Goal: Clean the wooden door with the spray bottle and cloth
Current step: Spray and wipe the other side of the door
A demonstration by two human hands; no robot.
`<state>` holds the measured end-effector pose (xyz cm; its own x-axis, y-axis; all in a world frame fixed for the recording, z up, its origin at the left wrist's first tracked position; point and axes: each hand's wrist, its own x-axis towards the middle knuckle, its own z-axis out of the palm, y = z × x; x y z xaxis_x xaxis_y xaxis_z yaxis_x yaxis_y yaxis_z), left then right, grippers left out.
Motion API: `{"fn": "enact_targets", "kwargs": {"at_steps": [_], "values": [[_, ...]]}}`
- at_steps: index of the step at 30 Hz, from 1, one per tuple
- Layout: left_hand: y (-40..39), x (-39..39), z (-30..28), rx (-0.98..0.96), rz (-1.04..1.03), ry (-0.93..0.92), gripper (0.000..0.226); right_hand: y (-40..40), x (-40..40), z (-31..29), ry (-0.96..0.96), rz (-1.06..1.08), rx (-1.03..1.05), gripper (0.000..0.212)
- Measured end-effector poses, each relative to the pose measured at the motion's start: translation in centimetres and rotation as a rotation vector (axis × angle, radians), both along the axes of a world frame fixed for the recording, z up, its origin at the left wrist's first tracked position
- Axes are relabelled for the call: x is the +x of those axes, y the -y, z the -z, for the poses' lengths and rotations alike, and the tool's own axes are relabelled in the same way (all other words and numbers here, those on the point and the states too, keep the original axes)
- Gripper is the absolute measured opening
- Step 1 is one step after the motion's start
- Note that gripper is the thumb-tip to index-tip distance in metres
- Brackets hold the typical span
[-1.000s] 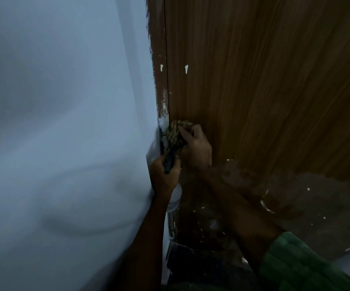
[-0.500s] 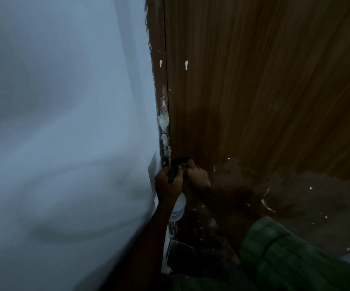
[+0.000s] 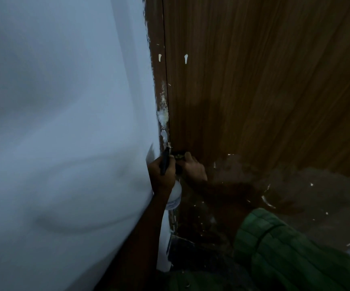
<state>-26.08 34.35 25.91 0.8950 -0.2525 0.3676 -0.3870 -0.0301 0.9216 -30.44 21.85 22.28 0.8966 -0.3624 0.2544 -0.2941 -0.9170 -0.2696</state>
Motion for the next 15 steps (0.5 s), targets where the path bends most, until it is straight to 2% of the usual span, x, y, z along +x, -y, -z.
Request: {"fn": "enact_targets", "kwargs": {"at_steps": [2, 4, 6, 7, 9, 13, 14, 15], "values": [[0.0, -0.1, 0.5, -0.028, 0.018, -0.034, 0.033, -0.4, -0.4, -0.5, 0.031, 0.006, 0.023, 0.037], [0.3, -0.5, 0.3, -0.035, 0.026, -0.032, 0.037, -0.7, -0.7, -1.9, 0.204, 0.073, 0.014, 0.035], [0.7, -0.6, -0.2, -0.033, 0.035, -0.042, 0.031, -0.4, -1.1, -3.4, 0.416, 0.219, -0.013, 0.039], [0.8, -0.7, -0.3, -0.031, 0.033, -0.041, 0.028, -0.3, -1.4, -3.2, 0.458, 0.278, -0.03, 0.042], [1.0, -1.0, -0.5, -0.027, 0.022, -0.026, 0.028, -0.2, -2.4, -1.7, 0.403, 0.297, -0.074, 0.045], [1.2, -1.4, -0.1, -0.013, 0.05, 0.024, 0.034, 0.2, -4.9, 3.0, 0.03, 0.238, 0.026, 0.054], [1.1, -1.6, -0.3, -0.016, 0.053, 0.031, 0.037, 0.2, -5.2, 2.7, 0.011, 0.222, 0.057, 0.055], [1.1, -1.6, -0.4, -0.017, 0.055, 0.025, 0.039, 0.1, -5.2, 1.9, 0.078, 0.224, 0.107, 0.056]]}}
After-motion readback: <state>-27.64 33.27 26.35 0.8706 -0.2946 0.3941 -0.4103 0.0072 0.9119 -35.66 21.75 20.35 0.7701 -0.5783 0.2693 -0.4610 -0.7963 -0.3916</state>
